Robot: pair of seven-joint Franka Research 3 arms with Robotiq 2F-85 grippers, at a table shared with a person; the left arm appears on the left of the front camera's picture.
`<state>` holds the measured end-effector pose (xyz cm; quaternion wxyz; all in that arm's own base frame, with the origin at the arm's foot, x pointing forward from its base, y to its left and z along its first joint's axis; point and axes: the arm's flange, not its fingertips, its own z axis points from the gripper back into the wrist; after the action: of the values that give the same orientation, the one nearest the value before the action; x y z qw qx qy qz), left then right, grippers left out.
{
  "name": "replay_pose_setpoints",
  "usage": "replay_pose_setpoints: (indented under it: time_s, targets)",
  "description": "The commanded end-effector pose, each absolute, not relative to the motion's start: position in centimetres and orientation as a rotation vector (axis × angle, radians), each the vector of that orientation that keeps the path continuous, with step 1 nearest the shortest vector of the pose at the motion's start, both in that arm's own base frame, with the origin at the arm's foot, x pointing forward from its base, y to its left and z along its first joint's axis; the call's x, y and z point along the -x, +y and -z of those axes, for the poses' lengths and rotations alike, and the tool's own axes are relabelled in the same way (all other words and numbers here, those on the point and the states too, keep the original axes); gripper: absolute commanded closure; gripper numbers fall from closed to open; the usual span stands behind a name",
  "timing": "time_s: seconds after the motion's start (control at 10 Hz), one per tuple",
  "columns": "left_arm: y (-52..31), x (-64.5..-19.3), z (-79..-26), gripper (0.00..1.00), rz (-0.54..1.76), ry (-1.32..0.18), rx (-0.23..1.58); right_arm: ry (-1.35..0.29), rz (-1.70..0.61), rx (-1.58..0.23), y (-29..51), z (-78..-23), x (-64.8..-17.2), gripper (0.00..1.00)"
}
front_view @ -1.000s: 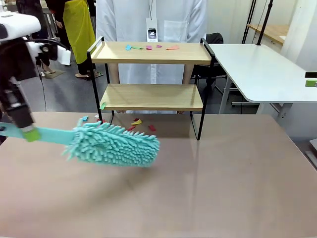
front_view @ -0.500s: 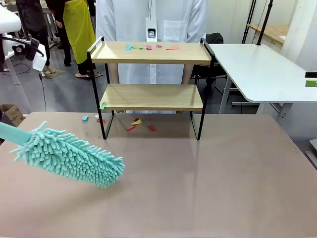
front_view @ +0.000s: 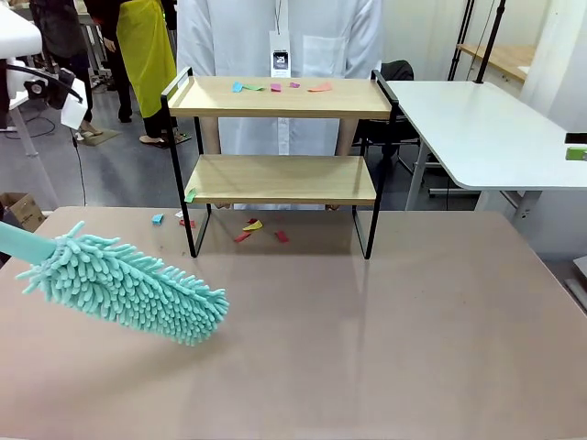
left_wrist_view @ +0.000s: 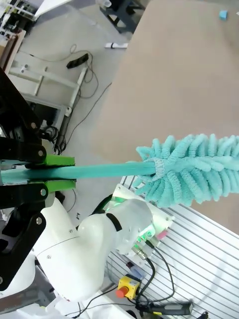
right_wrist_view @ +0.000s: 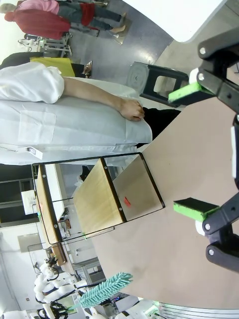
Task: Clean the shelf.
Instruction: Clean the specific section of the Shelf indicated by the human with the Duster.
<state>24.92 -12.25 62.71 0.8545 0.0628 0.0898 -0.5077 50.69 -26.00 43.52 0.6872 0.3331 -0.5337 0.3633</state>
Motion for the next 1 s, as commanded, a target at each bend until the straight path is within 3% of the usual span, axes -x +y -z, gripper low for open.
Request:
replay_pose_setpoints:
  time_s: [0.0, 0.9]
  targets:
    - [-12.17, -24.58, -62.37, 0.87, 1.059, 0.174, -0.112, -1.196, -0.818, -0.743, -25.92, -43.76, -50.74, 0.0]
    - [-12.17, -24.58, -62.37, 0.87, 1.059, 0.174, -0.112, -1.196, -0.818, -0.743, -25.92, -43.76, -50.74, 0.0]
